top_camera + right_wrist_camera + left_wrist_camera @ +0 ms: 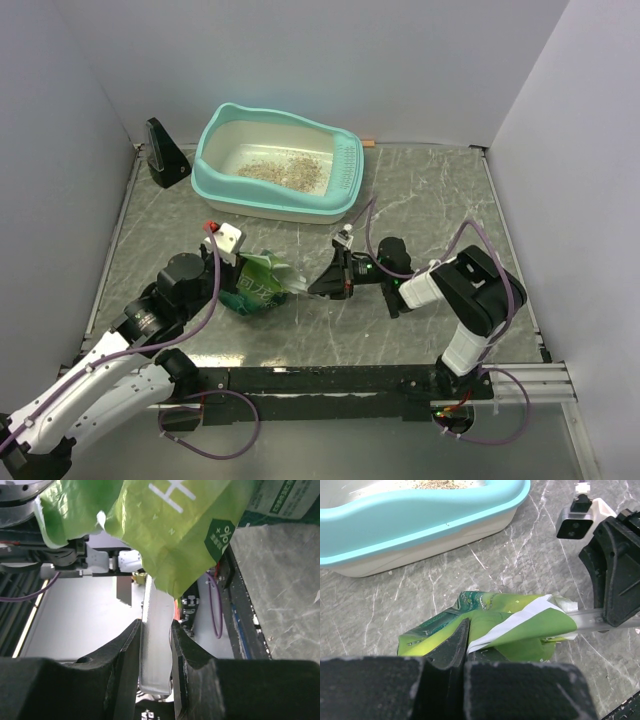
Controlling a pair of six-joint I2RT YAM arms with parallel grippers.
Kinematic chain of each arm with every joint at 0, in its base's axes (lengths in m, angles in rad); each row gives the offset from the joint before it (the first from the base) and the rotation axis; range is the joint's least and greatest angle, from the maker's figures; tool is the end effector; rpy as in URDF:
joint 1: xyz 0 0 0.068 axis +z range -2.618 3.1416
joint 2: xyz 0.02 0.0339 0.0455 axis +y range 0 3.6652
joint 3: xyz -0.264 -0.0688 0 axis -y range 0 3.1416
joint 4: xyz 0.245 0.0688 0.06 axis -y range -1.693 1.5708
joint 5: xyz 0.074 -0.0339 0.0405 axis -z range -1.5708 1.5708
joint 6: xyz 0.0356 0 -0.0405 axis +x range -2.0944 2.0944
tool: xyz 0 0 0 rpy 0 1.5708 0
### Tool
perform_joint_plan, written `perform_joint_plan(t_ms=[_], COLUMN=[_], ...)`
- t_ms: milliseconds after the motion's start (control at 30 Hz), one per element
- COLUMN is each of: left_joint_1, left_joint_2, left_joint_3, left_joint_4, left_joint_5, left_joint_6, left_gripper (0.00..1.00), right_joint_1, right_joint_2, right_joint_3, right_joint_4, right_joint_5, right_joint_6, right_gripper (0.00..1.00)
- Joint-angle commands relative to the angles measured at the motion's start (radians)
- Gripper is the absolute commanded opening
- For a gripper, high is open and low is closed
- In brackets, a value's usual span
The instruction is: Fill the litter box with clean litter
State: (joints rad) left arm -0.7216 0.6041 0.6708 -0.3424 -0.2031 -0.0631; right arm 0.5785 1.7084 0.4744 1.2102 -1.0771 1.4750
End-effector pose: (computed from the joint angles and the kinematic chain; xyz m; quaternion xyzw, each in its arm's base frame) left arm 0.1158 -0.0923 0.3100 0.1987 0.7706 -0.1548 0.5854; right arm 0.2212 0.1819 0.1614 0.0567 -0.7088 -0.7031 0.0035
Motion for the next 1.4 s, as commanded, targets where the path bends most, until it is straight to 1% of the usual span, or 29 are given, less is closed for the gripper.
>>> perform_joint_plan(t_ms=[0,200,367,600,700,733,833,1167,1367], left_joint_1=[0.005,0.004,0.004,0.005,0.005,0.004,0.005,0.004,0.004], left_joint_2=[-0.004,0.003,0.005,0.003,0.003,0.002,-0.001,-0.01,-0.004], left_joint_3=[0.006,0.006,0.006,0.006,0.006,0.006,0.006,0.004,0.004], left_joint_4=[0.1,0.098,0.097,0.1,0.098,0.1,0.1,0.102,0.102], left_joint_5=[-0.013,-0.021,-0.021,-0.016,-0.016,-0.016,-0.018,-0.018,-0.015], left_joint_6=[0.009,0.011,0.012,0.009,0.011,0.009,0.009,0.011,0.011], left_gripper=[0.01,0.01,0.01,0.01,0.01,0.01,0.01,0.01,0.01], right_joint_1=[-0.016,-0.02,-0.02,-0.022,-0.022,-0.022,-0.022,-0.029,-0.034], right_joint_2=[0.011,-0.072,-0.193,-0.401,-0.479,-0.501,-0.569,-0.7,-0.8], right_joint_3=[-0.048,-0.108,-0.132,-0.14,-0.128,-0.126,-0.112,-0.14,-0.126], right_joint_4=[0.356,0.258,0.131,-0.177,-0.283,-0.369,-0.495,-0.6,-0.708], right_joint_5=[-0.053,-0.05,-0.046,-0.024,-0.009,-0.004,0.017,0.055,0.103], right_joint_6=[0.05,-0.025,-0.103,-0.241,-0.306,-0.33,-0.392,-0.415,-0.417], right_gripper=[0.0,0.0,0.0,0.0,0.0,0.0,0.0,0.0,0.0])
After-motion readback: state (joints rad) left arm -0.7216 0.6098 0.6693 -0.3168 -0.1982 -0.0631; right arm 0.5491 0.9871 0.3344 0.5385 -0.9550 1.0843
